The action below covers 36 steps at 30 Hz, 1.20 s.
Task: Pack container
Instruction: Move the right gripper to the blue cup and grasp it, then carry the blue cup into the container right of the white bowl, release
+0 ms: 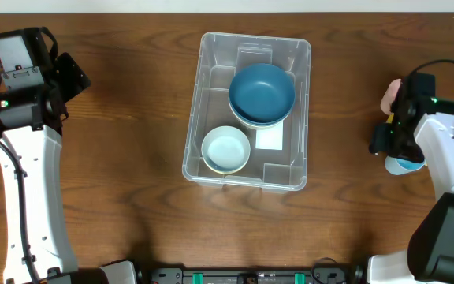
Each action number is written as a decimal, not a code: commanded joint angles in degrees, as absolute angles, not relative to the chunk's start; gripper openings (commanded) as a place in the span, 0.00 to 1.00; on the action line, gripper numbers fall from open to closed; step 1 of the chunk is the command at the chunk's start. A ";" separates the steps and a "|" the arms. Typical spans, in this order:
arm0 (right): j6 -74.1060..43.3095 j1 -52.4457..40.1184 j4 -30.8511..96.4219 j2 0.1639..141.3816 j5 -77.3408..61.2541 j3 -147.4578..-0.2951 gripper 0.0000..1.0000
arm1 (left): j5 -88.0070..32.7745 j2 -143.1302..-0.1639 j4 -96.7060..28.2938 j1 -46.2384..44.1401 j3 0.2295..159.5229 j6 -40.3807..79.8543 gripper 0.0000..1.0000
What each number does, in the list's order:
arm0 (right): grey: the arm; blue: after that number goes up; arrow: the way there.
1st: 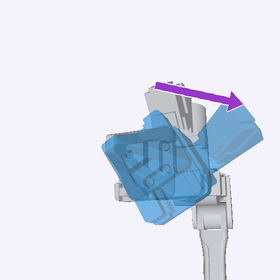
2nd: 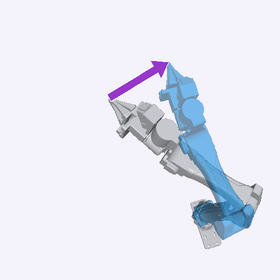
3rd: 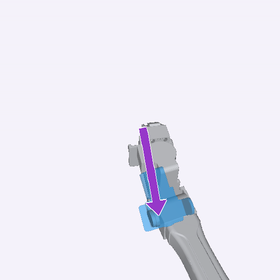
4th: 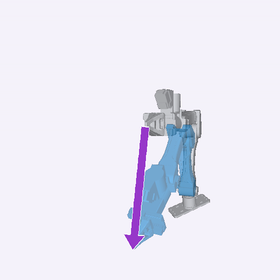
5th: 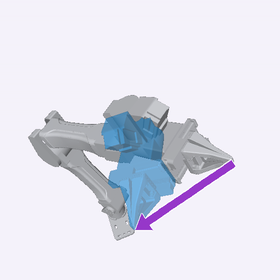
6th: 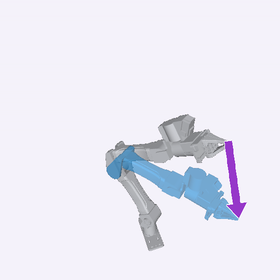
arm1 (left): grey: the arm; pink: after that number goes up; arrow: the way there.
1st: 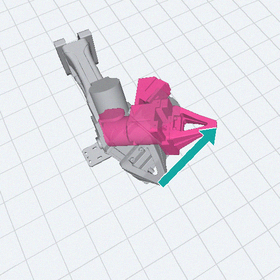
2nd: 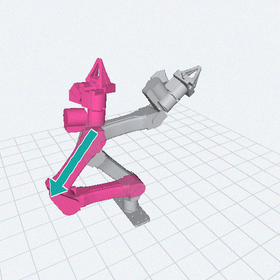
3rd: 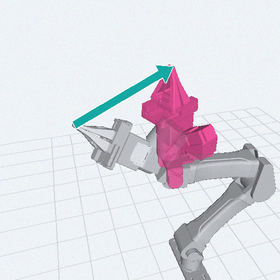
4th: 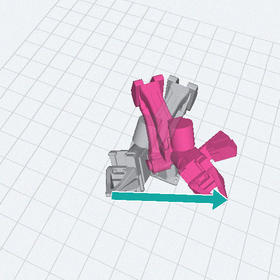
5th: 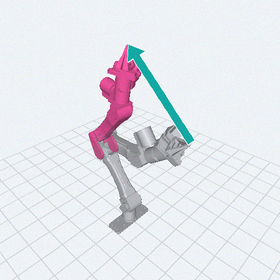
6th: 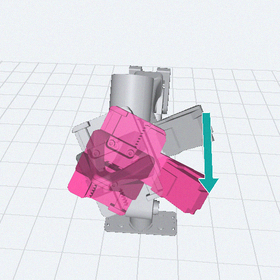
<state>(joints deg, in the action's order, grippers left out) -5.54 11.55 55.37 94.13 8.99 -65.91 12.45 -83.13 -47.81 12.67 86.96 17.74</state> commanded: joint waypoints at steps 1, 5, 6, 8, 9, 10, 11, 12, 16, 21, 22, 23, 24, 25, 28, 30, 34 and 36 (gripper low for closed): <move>-3.66 12.82 53.41 94.41 8.08 -64.20 0.66 | 13.34 -82.67 -47.97 12.91 87.99 17.19 0.98; -3.57 13.52 50.26 94.41 8.10 -62.04 0.57 | 13.34 -82.67 -47.97 12.91 87.99 17.19 0.98; -3.55 13.65 49.54 94.41 8.10 -61.54 0.54 | 13.37 -82.67 -47.97 12.91 87.99 17.19 0.98; -3.55 13.80 48.82 94.41 8.10 -60.86 0.43 | 13.34 -82.67 -47.97 12.91 87.99 17.19 0.98; -3.57 13.87 48.82 94.41 8.21 -60.71 0.37 | 13.34 -82.67 -47.97 12.91 87.99 17.19 0.98; -3.62 13.98 48.82 94.41 8.38 -60.62 0.31 | 13.37 -82.67 -47.97 12.91 87.99 17.19 0.98; -3.62 14.06 48.84 94.41 8.40 -60.62 0.28 | 13.37 -82.67 -47.97 12.91 87.99 17.19 0.98; -3.77 14.15 48.84 94.41 8.45 -60.62 0.26 | 13.34 -82.67 -47.97 12.91 87.99 17.19 0.98; -4.38 14.48 49.60 94.41 8.82 -60.62 0.10 | 13.37 -82.67 -47.97 12.91 87.99 17.19 0.98; -7.44 14.50 52.29 94.00 10.50 -60.64 0.01 | 13.34 -82.67 -47.97 12.91 87.99 17.19 0.98; -8.05 14.44 52.84 93.67 10.50 -60.66 0.01 | 13.37 -82.67 -47.97 12.91 87.99 17.19 0.98; -8.43 14.33 53.43 93.14 10.41 -60.75 0.01 | 13.37 -82.67 -47.97 12.91 87.99 17.19 0.98; -8.82 14.11 54.00 92.53 10.00 -60.88 0.01 | 13.34 -82.67 -47.97 12.91 87.99 17.19 0.98; -8.95 13.69 54.94 91.61 9.23 -61.19 0.01 | 13.34 -82.67 -47.97 12.91 87.99 17.19 0.98; -8.97 11.46 57.06 87.94 6.59 -62.30 0.01 | 13.37 -82.67 -47.97 12.91 87.99 17.19 0.98; -8.97 9.04 57.95 84.68 4.38 -63.26 0.01 | 13.34 -82.67 -47.97 12.91 87.99 17.19 0.98; -8.95 0.67 59.37 77.60 -2.52 -67.13 0.01 | 13.34 -82.67 -47.97 12.91 87.99 17.19 0.98; -8.95 -5.10 61.45 75.11 -1.63 -70.39 0.01 | 13.34 -82.67 -47.97 12.91 87.99 17.19 0.98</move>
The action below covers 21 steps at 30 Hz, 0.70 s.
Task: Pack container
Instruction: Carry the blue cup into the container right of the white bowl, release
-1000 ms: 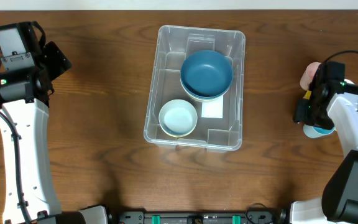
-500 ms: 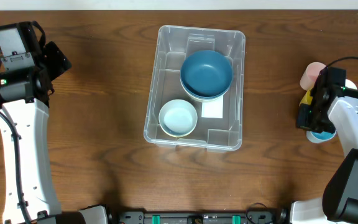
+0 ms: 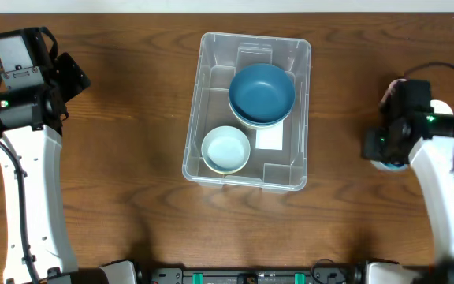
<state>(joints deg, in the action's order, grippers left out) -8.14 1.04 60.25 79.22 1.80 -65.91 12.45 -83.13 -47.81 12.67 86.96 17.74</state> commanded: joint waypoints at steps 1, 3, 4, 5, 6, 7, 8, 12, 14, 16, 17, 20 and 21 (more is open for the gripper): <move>-8.97 -8.12 62.59 74.24 -1.04 -72.29 0.01 | 13.34 -82.67 -47.97 12.91 87.99 17.19 0.98; -8.99 -14.00 64.14 73.30 -0.36 -75.92 0.01 | 13.34 -82.67 -47.97 12.91 87.99 17.19 0.98; -9.02 -16.88 64.49 73.12 0.08 -77.52 0.01 | 13.37 -82.67 -47.97 12.91 87.99 17.19 0.98; -9.26 -19.70 64.58 73.08 0.73 -78.91 0.01 | 13.37 -82.67 -47.97 12.91 87.99 17.19 0.98; -9.82 -22.76 64.47 73.12 1.78 -80.14 0.01 | 13.34 -82.67 -47.97 12.91 87.99 17.19 0.98; -10.48 -25.43 64.10 73.21 3.11 -80.90 0.01 | 13.34 -82.67 -47.97 12.91 87.99 17.19 0.98; -10.96 -27.94 63.57 73.32 4.47 -81.32 0.01 | 13.34 -82.67 -47.97 12.91 87.99 17.19 0.98; -12.10 -36.75 60.25 75.42 6.74 -81.43 0.01 | 13.34 -82.67 -47.97 12.91 87.99 17.19 0.98; -12.23 -39.31 59.05 77.58 6.76 -81.43 0.01 | 13.37 -82.67 -47.97 12.91 87.99 17.19 0.98; -12.23 -41.15 58.39 80.51 6.85 -81.43 0.01 | 13.37 -82.67 -47.97 12.91 87.99 17.19 0.98; -12.23 -41.71 58.22 82.13 6.87 -81.43 0.01 | 13.34 -82.67 -47.97 12.91 87.99 17.19 0.98; -12.64 -42.06 58.11 86.02 6.90 -81.45 0.01 | 13.37 -82.67 -47.97 12.91 87.99 17.19 0.98; -12.88 -42.04 58.19 87.09 6.90 -81.45 0.01 | 13.34 -82.67 -47.97 12.91 87.99 17.19 0.98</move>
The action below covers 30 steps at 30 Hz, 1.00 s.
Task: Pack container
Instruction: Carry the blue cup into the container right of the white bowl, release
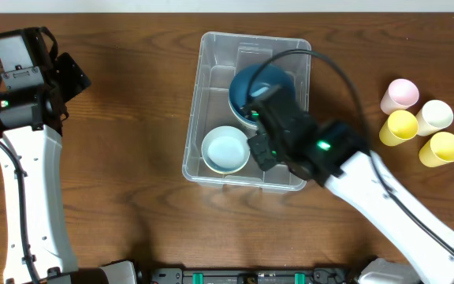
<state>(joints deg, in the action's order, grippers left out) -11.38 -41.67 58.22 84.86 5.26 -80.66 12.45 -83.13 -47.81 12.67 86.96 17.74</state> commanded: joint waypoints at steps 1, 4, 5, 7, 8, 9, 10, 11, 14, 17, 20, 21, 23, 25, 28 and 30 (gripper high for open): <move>-12.88 -41.93 58.26 87.96 6.87 -81.43 0.01 | 13.34 -82.67 -47.97 12.91 87.99 17.19 0.98; -12.86 -41.91 58.63 89.58 6.87 -81.43 0.01 | 13.34 -82.67 -47.97 12.91 87.99 17.19 0.98; -12.88 -41.91 58.65 89.97 6.83 -81.43 0.01 | 13.34 -82.67 -47.97 12.91 87.99 17.19 0.98; -12.86 -41.91 58.54 90.80 6.85 -81.43 0.01 | 13.37 -82.67 -47.97 12.91 87.99 17.19 0.98; -12.88 -41.91 58.48 91.39 6.85 -81.43 0.01 | 13.37 -82.67 -47.97 12.91 87.99 17.19 0.98; -12.88 -41.91 58.50 92.16 6.87 -81.43 0.01 | 13.34 -82.67 -47.97 12.91 87.99 17.19 0.98; -12.91 -41.91 58.50 92.99 6.87 -81.43 0.01 | 13.34 -82.67 -47.97 12.91 87.99 17.19 0.98; -12.93 -41.91 58.48 93.82 7.05 -81.43 0.01 | 13.37 -82.67 -47.97 12.91 87.99 17.19 0.98; -13.28 -41.80 57.98 96.73 7.11 -81.43 0.01 | 13.37 -82.67 -47.97 12.91 87.99 17.19 0.98; -13.26 -41.71 57.23 99.55 7.14 -81.43 0.01 | 13.37 -82.67 -47.97 12.91 87.99 17.19 0.98; -13.26 -41.23 56.51 101.69 7.27 -81.43 0.01 | 13.37 -82.67 -47.97 12.91 87.99 17.19 0.98; -13.26 -41.04 56.34 102.08 7.29 -81.43 0.01 | 13.34 -82.67 -47.97 12.91 87.99 17.19 0.98; -13.23 -40.47 56.01 102.76 7.31 -81.43 0.01 | 13.34 -82.67 -47.97 12.91 87.99 17.19 0.98; -13.23 -39.90 55.94 103.09 7.29 -81.43 0.01 | 13.37 -82.67 -47.97 12.91 87.99 17.19 0.98; -13.23 -39.07 55.99 103.15 7.29 -81.41 0.05 | 13.37 -82.67 -47.97 12.91 87.99 17.19 0.98; -13.21 -38.74 56.07 103.15 7.29 -81.41 0.28 | 13.34 -82.67 -47.97 12.91 87.99 17.19 0.98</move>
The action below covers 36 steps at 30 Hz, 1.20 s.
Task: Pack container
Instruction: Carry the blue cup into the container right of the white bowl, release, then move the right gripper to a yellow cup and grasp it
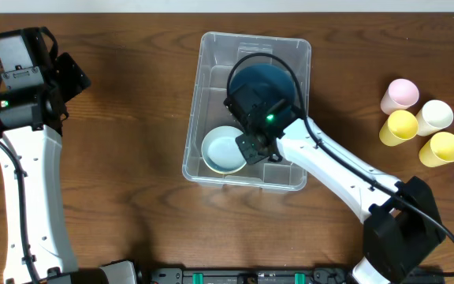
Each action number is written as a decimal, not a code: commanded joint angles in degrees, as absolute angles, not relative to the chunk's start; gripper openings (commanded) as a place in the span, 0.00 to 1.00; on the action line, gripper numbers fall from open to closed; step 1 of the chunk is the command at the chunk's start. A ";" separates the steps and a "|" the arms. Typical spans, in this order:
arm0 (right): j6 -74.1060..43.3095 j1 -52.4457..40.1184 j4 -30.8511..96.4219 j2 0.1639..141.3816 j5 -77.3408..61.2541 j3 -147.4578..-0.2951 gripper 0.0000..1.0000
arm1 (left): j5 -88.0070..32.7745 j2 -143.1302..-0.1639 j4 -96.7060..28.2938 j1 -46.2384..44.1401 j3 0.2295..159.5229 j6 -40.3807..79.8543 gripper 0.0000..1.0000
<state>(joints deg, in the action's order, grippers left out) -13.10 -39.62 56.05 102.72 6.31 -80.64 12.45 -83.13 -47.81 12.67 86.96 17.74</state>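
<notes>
A clear plastic container (199,118) stands mid-table. Inside it, a dark blue bowl (266,72) sits on another bowl toward the back, and a pale bowl (221,151) sits at the front left. My right gripper (252,145) reaches down into the container between the two bowls. The wrist body hides its fingers, and nothing held shows. At the right of the table stand a pink cup (400,93), a white cup (437,115) and two yellow cups (399,126). My left gripper (73,75) hangs at the far left, away from everything.
A white label (271,138) lies on the container floor beside the right wrist. The right arm crosses the table from the lower right corner to the container. The left arm runs along the left edge.
My right wrist has shifted a little up and left inside the container, from its front right part to the spot between the blue bowl and the pale bowl. The left arm is unchanged.
My right gripper was first at the cup group on the right, over a light blue cup. Then it stood slightly left with the cup under it. Later it was over the container and the blue cup was gone from the group. Now it is low between the bowls.
</notes>
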 commanded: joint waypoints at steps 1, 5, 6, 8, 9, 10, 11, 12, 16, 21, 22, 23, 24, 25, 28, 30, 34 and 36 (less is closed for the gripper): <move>-13.21 -38.65 56.10 103.15 7.29 -81.41 0.33 | 13.34 -82.67 -47.97 12.91 87.99 17.19 0.98; -13.21 -38.63 56.07 102.98 6.85 -81.43 0.40 | 13.37 -82.67 -47.97 12.91 87.99 17.19 0.98; -13.21 -38.63 56.07 102.87 6.85 -81.45 0.41 | 13.37 -82.67 -47.97 12.91 87.99 17.19 0.98; -13.21 -38.63 56.16 102.19 6.87 -81.45 0.42 | 13.37 -82.67 -47.97 12.91 87.99 17.19 0.98; -13.21 -38.63 56.21 101.58 6.87 -81.54 0.42 | 13.37 -82.67 -47.97 12.91 87.99 17.19 0.98; -13.21 -38.63 56.29 100.95 6.87 -81.67 0.43 | 13.37 -82.67 -47.97 12.91 87.99 17.19 0.98; -13.21 -38.63 56.42 100.12 6.87 -81.89 0.44 | 13.37 -82.67 -47.97 12.91 87.99 17.19 0.98; -13.19 -38.63 56.58 99.11 6.87 -82.13 0.45 | 13.37 -82.67 -47.97 12.91 87.99 17.19 0.98; -13.06 -38.39 57.47 93.38 7.57 -83.42 0.48 | 13.34 -82.67 -47.97 12.91 87.99 17.19 0.98; -15.25 -35.31 60.90 84.47 11.40 -84.62 0.54 | 13.34 -82.67 -47.97 12.91 87.99 17.19 0.98; -15.94 -34.22 61.73 82.67 11.97 -84.62 0.54 | 13.34 -82.67 -47.97 12.91 87.99 17.19 0.98; -16.88 -32.77 62.85 80.73 12.67 -84.62 0.54 | 13.34 -82.67 -47.97 12.91 87.99 17.19 0.98; -17.98 -31.20 63.96 78.98 13.56 -84.62 0.54 | 13.34 -82.67 -47.97 12.91 87.99 17.19 0.98; -19.11 -29.56 65.04 77.36 14.55 -84.62 0.54 | 13.34 -82.67 -47.97 12.91 87.99 17.19 0.98; -21.19 -22.85 67.94 73.01 17.50 -84.60 0.57 | 13.34 -82.67 -47.97 12.91 87.99 17.19 0.98; -20.91 -18.15 69.12 71.46 18.09 -84.60 0.61 | 13.34 -82.67 -47.97 12.91 87.99 17.19 0.98; -18.39 -7.62 71.00 71.20 18.04 -84.44 0.66 | 13.34 -82.67 -47.97 12.91 87.99 17.19 0.98; -18.13 -3.49 70.89 71.90 18.04 -83.81 0.68 | 13.37 -82.67 -47.97 12.91 87.99 17.19 0.98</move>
